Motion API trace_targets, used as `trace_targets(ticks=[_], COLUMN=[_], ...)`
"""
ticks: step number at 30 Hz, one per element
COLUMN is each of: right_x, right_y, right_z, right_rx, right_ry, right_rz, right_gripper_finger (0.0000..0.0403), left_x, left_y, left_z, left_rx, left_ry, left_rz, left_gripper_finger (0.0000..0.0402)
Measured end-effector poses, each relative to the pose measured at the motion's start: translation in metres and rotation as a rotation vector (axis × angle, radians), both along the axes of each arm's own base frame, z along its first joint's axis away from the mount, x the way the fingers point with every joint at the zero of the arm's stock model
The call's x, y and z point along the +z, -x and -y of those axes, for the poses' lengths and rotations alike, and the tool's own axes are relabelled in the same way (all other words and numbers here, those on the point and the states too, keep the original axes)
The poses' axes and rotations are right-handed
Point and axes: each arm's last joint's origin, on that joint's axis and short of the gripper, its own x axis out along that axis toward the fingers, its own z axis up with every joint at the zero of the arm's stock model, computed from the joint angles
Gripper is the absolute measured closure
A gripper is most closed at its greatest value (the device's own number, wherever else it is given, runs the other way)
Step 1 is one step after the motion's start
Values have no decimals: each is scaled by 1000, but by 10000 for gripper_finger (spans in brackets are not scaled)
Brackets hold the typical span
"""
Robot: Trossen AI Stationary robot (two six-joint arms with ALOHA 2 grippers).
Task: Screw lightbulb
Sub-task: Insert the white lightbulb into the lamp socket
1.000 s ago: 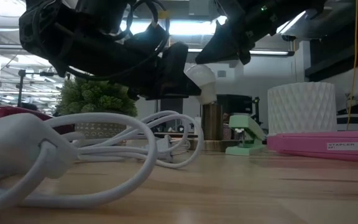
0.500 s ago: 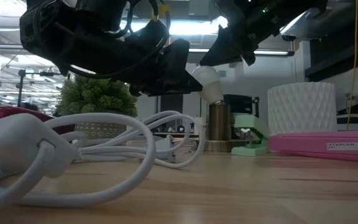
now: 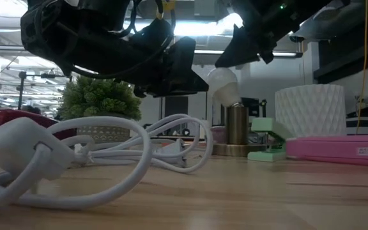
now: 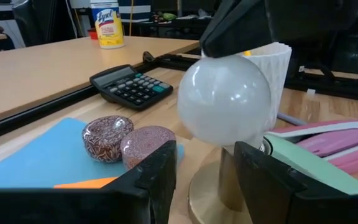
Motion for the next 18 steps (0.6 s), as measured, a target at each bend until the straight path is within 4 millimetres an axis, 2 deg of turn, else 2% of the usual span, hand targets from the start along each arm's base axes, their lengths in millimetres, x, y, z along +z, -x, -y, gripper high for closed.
trace_targets(ticks=[12,18], right_x=[7,4], right_y=[14,20], right_z=[-14,-15], right_rx=[11,-51], right_ry=[20,12], right_rz=[-13,-52], right_gripper_finger=[386,386], left_x=[-1,-1], left_y=[0,0], left_z=[0,0], left_rx=[0,0], left_ry=[-3,-4], left_rz=[-13,-15], left_gripper_finger=[249,249])
